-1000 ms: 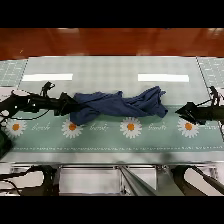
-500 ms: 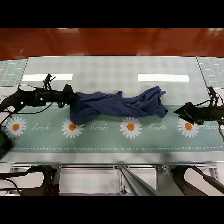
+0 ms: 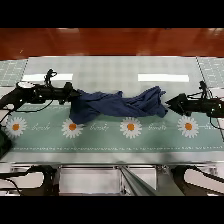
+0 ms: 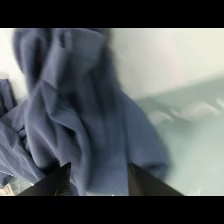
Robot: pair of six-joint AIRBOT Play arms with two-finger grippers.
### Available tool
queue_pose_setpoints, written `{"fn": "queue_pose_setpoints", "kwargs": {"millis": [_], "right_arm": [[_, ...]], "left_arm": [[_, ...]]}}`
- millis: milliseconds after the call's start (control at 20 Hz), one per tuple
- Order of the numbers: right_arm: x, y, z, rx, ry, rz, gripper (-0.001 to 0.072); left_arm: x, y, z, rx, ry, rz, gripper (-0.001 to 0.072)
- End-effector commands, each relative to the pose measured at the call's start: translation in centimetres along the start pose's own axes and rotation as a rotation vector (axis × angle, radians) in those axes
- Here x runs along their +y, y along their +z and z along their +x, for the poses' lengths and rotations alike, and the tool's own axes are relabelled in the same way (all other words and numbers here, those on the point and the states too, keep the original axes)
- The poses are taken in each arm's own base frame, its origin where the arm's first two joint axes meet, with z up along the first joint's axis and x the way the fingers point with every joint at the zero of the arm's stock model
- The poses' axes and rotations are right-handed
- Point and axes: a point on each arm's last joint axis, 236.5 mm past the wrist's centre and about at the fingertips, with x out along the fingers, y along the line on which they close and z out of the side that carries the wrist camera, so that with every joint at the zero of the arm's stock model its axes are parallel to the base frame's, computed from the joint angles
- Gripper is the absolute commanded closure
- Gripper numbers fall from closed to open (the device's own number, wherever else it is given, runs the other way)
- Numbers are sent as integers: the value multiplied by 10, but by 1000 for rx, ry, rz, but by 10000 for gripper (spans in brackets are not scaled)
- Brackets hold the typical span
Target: Fold the shirts.
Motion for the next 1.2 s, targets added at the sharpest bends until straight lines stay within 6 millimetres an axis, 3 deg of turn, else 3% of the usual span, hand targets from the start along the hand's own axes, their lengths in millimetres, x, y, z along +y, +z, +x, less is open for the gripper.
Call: {"fn": "queue_pose_setpoints", "kwargs": {"millis": [0, 250, 300, 350, 400, 500, 550, 650, 750, 850, 950, 1000, 1100, 1150], "right_arm": [[19, 15, 27, 21, 11, -49, 305], [26, 23, 62, 94, -17, -74, 332], [28, 22, 67, 104, -18, -80, 422], [30, 20, 72, 115, -16, -89, 604], [33, 18, 73, 120, -14, -104, 686], [45, 18, 68, 144, 6, -142, 687], [59, 27, 55, 140, 25, -181, 688], [105, 63, 11, 40, 38, -284, 689], [171, 104, -59, -136, 21, -448, 689], [245, 127, -143, -343, -9, -612, 689], [321, 119, -227, -548, 10, -766, 689], [354, 105, -268, -651, 26, -835, 689], [394, 67, -332, -826, 57, -909, 688], [401, 46, -355, -881, 51, -934, 688]], "left_arm": [[-2, -1, 0, 6, -4, 2, 685], [-1, -1, 0, 4, -4, 2, 685], [-1, -1, 0, 4, -4, 2, 685], [-1, -1, 0, 4, -4, 2, 685], [-1, -1, 0, 4, -4, 2, 685], [-7, 5, -5, -3, -17, 30, 685], [-24, 16, -17, -27, -59, 92, 685], [-85, 56, -62, -161, -180, 180, 686], [-161, 94, -133, -343, -297, 284, 686], [-226, 103, -200, -476, -350, 417, 686], [-290, 87, -263, -599, -388, 579, 686], [-315, 73, -291, -652, -400, 652, 686], [-359, 35, -342, -759, -417, 784, 686], [-374, 14, -367, -819, -417, 833, 686]]}}
